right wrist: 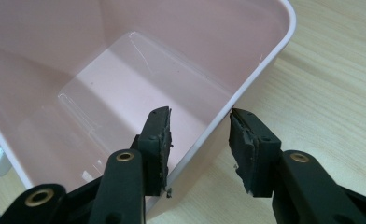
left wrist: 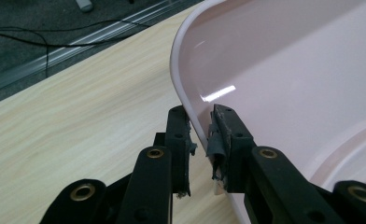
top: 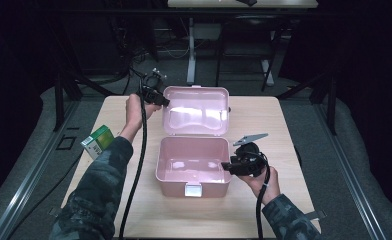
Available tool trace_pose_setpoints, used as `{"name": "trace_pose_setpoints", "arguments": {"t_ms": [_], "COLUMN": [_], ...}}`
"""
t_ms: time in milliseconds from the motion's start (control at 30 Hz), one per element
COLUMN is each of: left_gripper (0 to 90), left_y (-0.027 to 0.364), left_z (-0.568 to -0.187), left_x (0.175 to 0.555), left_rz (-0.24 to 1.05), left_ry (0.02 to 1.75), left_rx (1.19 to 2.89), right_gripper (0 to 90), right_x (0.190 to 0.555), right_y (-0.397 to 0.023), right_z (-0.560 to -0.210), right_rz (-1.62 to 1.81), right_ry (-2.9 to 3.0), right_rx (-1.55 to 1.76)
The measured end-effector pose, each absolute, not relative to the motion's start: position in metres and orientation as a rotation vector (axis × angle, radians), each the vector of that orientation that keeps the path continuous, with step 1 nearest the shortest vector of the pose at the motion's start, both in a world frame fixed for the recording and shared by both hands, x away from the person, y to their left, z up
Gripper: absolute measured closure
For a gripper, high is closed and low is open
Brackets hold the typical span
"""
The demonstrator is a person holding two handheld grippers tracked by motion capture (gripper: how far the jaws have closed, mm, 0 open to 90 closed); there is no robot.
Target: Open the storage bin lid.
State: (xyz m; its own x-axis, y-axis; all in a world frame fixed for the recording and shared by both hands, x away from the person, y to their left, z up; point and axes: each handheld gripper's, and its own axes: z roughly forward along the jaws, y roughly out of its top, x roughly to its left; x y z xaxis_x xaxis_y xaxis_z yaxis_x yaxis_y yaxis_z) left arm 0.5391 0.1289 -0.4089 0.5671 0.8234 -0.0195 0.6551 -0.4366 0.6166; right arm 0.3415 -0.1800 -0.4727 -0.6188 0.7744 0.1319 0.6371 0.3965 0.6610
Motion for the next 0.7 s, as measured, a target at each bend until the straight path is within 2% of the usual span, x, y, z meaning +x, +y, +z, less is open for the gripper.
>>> {"name": "trace_pose_setpoints", "arguments": {"t_ms": [367, 700], "left_gripper": [76.6, 75.9], "left_y": [0.133, 0.127], "left_z": [-0.416, -0.435], "left_x": [0.549, 0.556], "left_rz": [0.294, 0.299], "left_ry": [1.236, 1.312], "left_rx": [2.220, 2.284], "right_gripper": [58.6, 58.0], "right_x": [0.343, 0.344], "right_y": [-0.180, -0.180], "right_z": [-0.473, -0.474], "right_rz": [1.023, 1.031], "right_ry": [2.453, 2.461], "right_rx": [1.236, 1.238]}}
